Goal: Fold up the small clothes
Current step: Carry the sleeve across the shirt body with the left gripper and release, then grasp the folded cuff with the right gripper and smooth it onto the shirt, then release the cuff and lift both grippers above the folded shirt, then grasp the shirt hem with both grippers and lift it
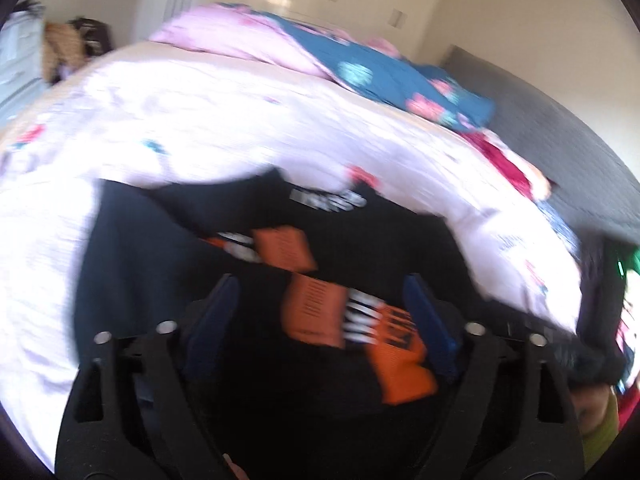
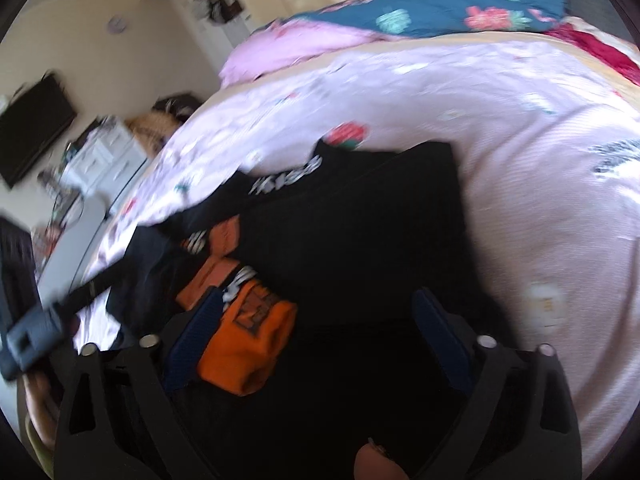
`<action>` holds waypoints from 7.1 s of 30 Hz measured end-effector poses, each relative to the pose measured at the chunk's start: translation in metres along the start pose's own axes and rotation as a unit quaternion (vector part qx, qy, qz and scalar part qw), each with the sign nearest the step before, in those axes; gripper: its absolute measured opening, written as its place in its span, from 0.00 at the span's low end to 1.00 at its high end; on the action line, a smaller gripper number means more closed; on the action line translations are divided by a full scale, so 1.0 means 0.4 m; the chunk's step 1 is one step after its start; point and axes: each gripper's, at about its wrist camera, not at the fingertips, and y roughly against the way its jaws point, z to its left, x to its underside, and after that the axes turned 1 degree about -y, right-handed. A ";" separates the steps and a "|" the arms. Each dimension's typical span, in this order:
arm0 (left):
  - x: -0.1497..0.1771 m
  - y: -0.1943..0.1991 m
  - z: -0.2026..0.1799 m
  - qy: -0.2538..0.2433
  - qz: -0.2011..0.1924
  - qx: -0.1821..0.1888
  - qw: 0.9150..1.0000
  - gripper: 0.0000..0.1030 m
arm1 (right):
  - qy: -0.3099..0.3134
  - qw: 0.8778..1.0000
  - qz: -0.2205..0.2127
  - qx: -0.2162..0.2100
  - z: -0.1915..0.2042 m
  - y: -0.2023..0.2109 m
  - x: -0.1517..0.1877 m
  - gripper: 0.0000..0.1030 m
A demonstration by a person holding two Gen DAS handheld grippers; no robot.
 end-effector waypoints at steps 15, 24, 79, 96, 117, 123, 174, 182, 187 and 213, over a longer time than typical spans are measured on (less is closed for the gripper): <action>-0.068 0.121 0.291 0.129 -0.075 -0.132 0.980 0.91 | 0.093 0.995 0.023 -0.021 0.154 -0.101 0.002 0.08; -0.071 0.140 0.317 0.142 -0.081 -0.143 0.976 0.91 | 0.173 0.982 -0.050 -0.056 0.294 0.031 -0.132 0.07; -0.019 -0.077 0.262 0.106 0.049 -0.070 0.991 0.09 | 0.134 0.990 0.000 0.040 0.089 -0.072 -0.035 0.28; -0.025 -0.042 0.116 0.023 0.032 -0.054 0.998 0.12 | 0.110 0.989 0.056 0.079 0.034 -0.128 -0.011 0.35; 0.003 -0.033 0.130 0.020 0.049 -0.075 0.996 0.54 | 0.093 0.995 0.001 0.042 0.030 -0.056 -0.041 0.77; -0.005 -0.001 0.125 0.015 0.025 -0.088 0.996 0.84 | 0.093 0.994 -0.025 0.041 0.038 -0.032 -0.050 0.91; 0.095 0.292 0.121 0.035 -0.023 -0.092 0.995 0.91 | 0.099 0.991 -0.083 0.024 0.040 0.264 0.033 0.94; 0.142 0.339 0.161 0.048 -0.008 -0.109 0.993 0.91 | 0.090 0.993 -0.079 0.023 0.015 0.296 0.064 0.94; 0.175 0.353 0.164 0.051 0.007 -0.108 0.993 0.91 | 0.085 0.993 -0.074 0.023 0.007 0.309 0.082 0.94; 0.378 0.314 0.104 -0.010 0.132 -0.109 0.985 0.91 | 0.084 0.995 -0.035 0.027 -0.034 0.353 0.195 0.94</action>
